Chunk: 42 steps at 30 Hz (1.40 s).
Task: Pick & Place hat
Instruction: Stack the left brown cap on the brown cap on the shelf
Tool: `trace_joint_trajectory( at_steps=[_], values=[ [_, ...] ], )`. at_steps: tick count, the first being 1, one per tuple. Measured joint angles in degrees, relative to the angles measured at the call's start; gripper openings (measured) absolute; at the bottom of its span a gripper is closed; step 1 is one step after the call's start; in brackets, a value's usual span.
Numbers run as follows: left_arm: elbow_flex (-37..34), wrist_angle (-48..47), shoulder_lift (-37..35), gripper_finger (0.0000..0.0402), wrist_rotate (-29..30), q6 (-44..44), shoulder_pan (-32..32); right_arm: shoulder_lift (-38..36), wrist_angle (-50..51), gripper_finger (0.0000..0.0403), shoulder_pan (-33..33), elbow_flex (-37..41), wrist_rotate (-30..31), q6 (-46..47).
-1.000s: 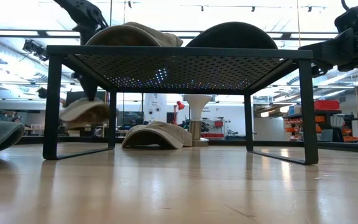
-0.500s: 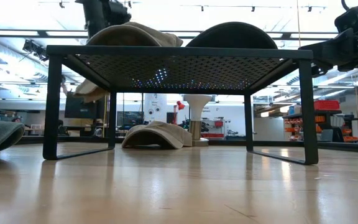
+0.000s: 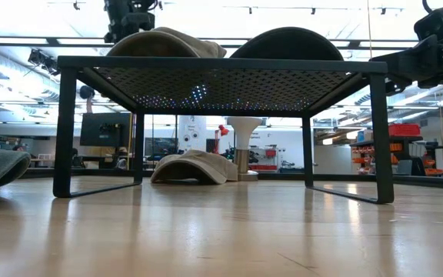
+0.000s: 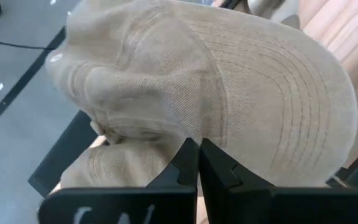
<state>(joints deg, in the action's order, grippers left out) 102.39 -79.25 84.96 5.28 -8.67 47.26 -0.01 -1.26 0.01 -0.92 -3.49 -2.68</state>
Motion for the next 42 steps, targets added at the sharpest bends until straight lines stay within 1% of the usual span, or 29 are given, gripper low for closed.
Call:
trace_joint_trajectory(
  at_steps=[9,16,25,42],
  values=[
    [4.3,-1.3,0.0,0.0003,0.0,-1.5,-1.8,0.0,0.0,0.0015,0.0,0.0,0.0,0.0],
    [7.3,-1.8,0.0,0.0003,0.0,-1.4,-5.3,0.0,0.0,0.0015,0.0,0.0,0.0,0.0],
    [9.8,-1.9,0.0,0.0003,-0.1,0.6,-12.8,0.0,0.0,0.0015,0.0,0.0,0.0,0.0],
    [9.8,-2.0,0.0,0.0007,0.0,0.9,-24.3,0.0,0.0,0.0015,0.0,0.0,0.0,0.0]
  ],
)
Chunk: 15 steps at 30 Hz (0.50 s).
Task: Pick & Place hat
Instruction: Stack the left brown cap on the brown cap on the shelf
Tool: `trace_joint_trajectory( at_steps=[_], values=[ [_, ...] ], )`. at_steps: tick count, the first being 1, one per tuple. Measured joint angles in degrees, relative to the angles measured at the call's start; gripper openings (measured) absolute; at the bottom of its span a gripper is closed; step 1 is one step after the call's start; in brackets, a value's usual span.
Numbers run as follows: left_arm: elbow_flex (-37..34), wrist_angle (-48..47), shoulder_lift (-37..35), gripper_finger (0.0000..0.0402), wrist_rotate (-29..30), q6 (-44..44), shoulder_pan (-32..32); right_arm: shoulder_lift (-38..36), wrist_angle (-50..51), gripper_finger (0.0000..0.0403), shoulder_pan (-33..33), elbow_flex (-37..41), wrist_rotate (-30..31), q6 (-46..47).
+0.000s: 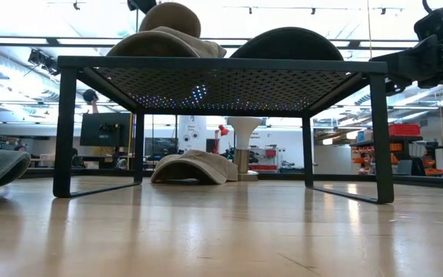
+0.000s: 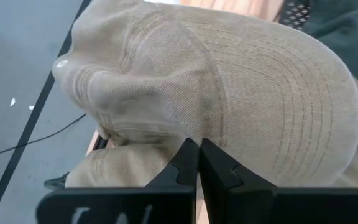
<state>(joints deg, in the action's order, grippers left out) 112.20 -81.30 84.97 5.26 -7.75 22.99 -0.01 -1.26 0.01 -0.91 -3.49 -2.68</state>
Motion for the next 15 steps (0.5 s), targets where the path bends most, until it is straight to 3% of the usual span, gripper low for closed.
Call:
trace_joint_trajectory(
  at_steps=[15],
  values=[
    [0.0,0.1,-0.1,0.0005,-0.6,-0.2,-10.1,0.0,0.0,0.0015,0.0,0.0,0.0,0.0]
  ],
)
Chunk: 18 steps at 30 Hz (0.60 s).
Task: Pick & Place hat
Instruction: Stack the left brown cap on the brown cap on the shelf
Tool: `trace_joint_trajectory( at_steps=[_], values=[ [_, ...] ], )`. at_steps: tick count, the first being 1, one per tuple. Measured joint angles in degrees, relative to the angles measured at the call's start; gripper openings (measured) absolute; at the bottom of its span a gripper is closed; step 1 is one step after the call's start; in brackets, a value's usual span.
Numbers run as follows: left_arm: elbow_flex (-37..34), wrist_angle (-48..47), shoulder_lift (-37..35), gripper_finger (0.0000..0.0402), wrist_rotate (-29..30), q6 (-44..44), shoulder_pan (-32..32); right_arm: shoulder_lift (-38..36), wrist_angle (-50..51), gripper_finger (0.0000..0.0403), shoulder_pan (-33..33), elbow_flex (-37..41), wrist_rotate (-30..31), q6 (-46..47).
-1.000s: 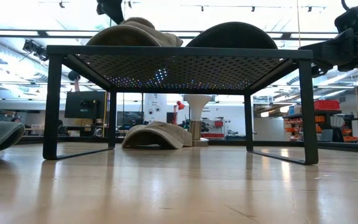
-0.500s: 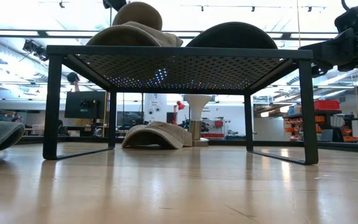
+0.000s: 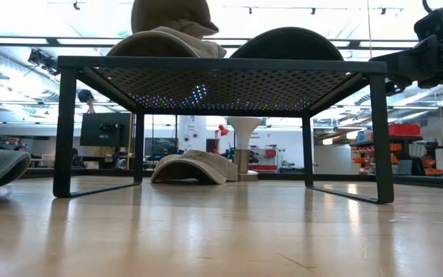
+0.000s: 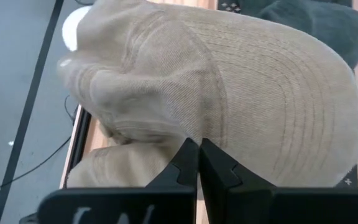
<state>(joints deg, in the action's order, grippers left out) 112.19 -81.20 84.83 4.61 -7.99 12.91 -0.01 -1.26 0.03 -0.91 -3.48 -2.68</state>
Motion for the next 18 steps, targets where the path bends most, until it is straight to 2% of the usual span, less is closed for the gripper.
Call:
trace_joint_trajectory(
  at_steps=[18],
  values=[
    [0.0,0.3,-3.1,0.0003,-0.4,3.1,-6.7,0.0,0.0,0.0015,0.0,0.0,0.0,0.0]
  ],
)
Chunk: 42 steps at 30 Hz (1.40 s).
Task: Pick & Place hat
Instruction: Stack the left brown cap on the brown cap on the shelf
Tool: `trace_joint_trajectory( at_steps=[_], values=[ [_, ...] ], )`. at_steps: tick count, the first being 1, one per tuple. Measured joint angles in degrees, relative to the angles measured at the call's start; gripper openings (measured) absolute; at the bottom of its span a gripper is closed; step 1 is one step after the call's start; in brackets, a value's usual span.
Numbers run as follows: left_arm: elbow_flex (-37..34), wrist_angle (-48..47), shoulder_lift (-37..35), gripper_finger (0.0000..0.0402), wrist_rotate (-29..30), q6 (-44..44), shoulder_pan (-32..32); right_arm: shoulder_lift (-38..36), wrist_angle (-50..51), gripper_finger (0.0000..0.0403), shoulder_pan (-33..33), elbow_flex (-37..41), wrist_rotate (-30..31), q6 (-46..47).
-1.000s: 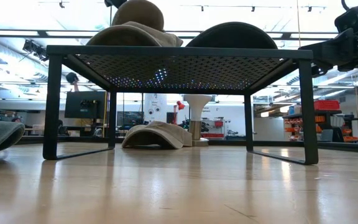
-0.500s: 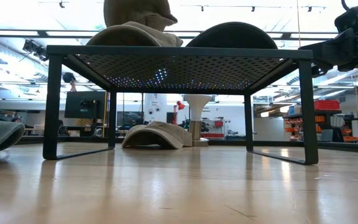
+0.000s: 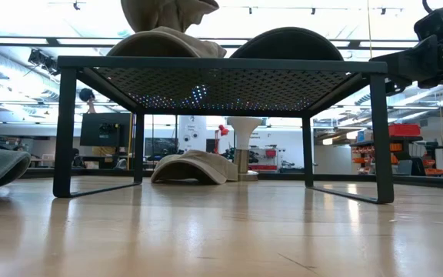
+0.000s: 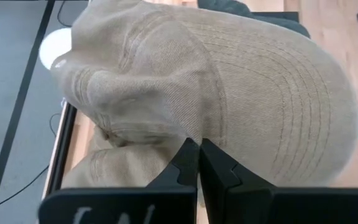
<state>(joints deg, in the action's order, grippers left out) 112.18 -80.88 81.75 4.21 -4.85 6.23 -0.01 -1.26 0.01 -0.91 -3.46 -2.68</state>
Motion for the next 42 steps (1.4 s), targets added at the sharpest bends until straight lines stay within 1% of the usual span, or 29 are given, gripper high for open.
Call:
trace_joint_trajectory(
  at_steps=[6,12,27,33,42],
  values=[
    [0.0,-0.1,-0.2,0.0003,0.0,1.3,-2.3,0.0,0.0,0.0015,0.0,0.0,0.0,0.0],
    [-0.1,-2.9,0.4,0.0003,0.0,2.9,-3.7,0.0,0.0,0.0015,0.0,0.0,0.0,0.0],
    [-0.1,-4.7,5.1,0.0003,0.0,5.7,-7.2,0.0,-0.1,0.0015,0.0,0.0,0.0,0.0],
    [-0.1,-6.1,7.1,0.0003,0.4,8.8,-7.5,0.0,-0.2,0.0015,0.0,0.0,-0.1,0.0],
    [0.0,-7.0,8.9,0.0003,0.9,10.5,-8.5,0.0,-0.1,0.0015,0.0,0.0,0.0,0.0]
  ],
)
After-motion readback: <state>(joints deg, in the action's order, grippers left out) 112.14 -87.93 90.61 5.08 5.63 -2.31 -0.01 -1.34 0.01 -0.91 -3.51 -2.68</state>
